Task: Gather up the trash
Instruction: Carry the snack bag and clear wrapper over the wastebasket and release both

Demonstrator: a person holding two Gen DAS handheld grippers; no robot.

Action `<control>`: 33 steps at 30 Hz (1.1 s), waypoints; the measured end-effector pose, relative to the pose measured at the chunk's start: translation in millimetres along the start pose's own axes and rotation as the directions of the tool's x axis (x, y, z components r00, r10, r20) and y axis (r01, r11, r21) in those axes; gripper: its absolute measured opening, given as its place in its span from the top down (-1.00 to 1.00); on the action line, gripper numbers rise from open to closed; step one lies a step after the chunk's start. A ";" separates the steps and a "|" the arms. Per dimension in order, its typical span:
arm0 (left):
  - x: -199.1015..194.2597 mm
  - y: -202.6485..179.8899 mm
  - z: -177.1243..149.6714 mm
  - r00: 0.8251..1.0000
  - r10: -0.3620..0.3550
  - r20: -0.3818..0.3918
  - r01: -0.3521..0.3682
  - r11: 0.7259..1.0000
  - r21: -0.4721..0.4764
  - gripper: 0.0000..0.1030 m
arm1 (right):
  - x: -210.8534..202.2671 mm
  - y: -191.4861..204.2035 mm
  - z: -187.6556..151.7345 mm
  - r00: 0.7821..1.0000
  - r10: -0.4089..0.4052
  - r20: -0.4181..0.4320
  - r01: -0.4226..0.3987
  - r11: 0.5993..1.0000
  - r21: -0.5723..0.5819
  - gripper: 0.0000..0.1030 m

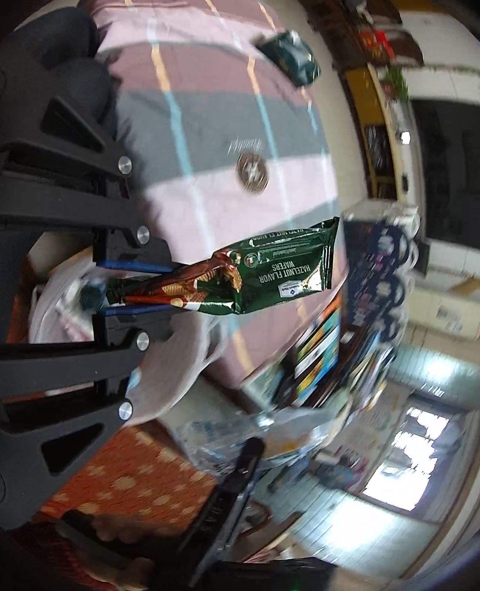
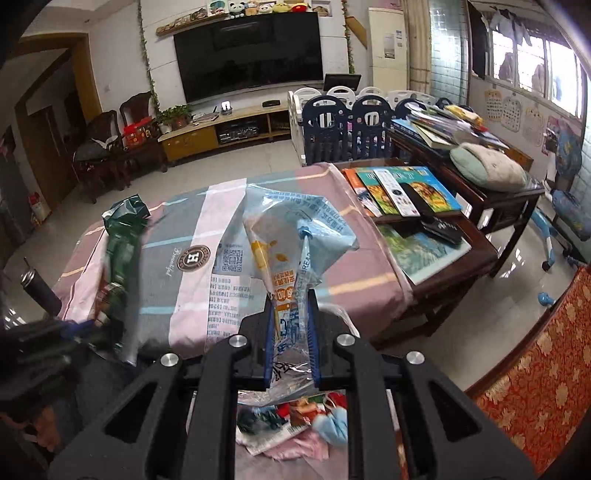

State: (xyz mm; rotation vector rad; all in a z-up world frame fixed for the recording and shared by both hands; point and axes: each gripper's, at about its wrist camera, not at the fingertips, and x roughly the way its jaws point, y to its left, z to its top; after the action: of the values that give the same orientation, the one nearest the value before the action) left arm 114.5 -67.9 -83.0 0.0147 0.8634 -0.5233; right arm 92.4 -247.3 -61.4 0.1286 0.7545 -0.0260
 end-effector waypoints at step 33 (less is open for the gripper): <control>23.3 -42.6 -34.2 0.981 0.190 -0.032 -0.187 0.980 0.069 -0.02 | 10.3 -28.7 -57.3 0.992 0.014 -0.124 -0.014 1.000 0.007 0.69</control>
State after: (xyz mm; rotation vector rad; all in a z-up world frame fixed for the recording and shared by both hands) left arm 83.4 -107.7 -114.1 0.1663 0.8722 -0.3740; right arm 58.9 -268.3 -112.9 0.1423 0.8778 -0.0070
